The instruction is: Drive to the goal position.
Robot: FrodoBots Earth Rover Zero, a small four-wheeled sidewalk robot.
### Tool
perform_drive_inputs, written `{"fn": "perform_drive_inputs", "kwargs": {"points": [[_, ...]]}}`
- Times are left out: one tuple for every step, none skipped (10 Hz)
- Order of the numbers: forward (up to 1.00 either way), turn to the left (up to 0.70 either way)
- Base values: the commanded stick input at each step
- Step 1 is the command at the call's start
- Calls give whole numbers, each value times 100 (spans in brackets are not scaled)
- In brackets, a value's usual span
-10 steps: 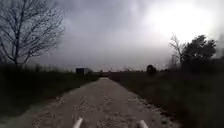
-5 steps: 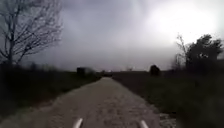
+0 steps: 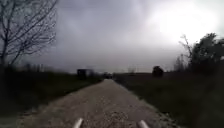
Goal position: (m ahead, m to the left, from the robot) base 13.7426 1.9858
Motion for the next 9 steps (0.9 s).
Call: {"fn": "perform_drive_inputs", "kwargs": {"points": [[70, 0], [70, 0], [70, 0], [70, 0], [70, 0], [70, 0], [70, 0], [70, 0], [70, 0]]}}
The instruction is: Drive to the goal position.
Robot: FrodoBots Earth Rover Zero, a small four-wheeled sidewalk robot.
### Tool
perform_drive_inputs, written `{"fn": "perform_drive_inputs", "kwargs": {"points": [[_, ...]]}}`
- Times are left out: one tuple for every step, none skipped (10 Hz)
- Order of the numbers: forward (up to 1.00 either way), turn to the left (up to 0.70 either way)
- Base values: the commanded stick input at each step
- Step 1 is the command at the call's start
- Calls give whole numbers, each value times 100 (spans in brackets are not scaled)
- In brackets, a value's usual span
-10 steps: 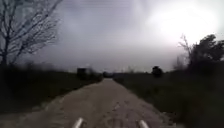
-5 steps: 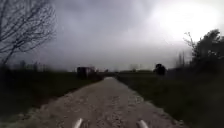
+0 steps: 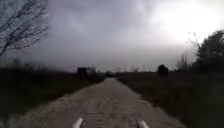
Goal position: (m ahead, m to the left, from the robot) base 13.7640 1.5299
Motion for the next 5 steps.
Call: {"fn": "perform_drive_inputs", "kwargs": {"points": [[70, -3], [70, -35], [70, -34], [70, -17], [70, 0]]}}
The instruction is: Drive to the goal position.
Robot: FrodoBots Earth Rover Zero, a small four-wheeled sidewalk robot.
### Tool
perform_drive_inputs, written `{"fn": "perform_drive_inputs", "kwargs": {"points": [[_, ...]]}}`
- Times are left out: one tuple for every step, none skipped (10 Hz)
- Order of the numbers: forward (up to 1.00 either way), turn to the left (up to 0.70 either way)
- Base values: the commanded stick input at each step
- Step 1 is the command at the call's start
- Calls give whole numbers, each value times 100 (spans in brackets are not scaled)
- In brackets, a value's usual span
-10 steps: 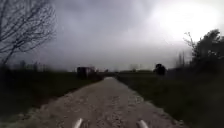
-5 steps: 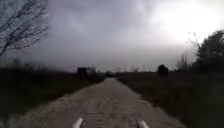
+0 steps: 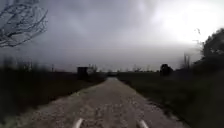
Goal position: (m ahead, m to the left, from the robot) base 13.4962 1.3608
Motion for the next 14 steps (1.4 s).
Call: {"fn": "perform_drive_inputs", "kwargs": {"points": [[70, 0], [70, 0], [70, 0], [70, 0], [70, 0], [70, 0], [70, 0], [70, 0], [70, 0], [70, 0], [70, 0], [70, 0], [70, 0], [70, 0]]}}
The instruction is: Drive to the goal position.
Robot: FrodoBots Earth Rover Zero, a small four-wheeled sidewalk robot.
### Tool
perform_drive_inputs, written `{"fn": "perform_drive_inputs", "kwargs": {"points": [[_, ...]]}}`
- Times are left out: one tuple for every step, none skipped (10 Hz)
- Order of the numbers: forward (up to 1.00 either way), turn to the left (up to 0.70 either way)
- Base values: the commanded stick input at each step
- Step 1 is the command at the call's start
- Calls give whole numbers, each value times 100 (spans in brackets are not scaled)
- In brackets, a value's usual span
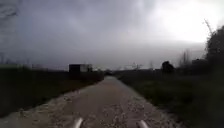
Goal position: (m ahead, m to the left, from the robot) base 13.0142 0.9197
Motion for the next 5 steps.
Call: {"fn": "perform_drive_inputs", "kwargs": {"points": [[70, 0], [70, 0], [70, 0], [70, 0], [70, 0]]}}
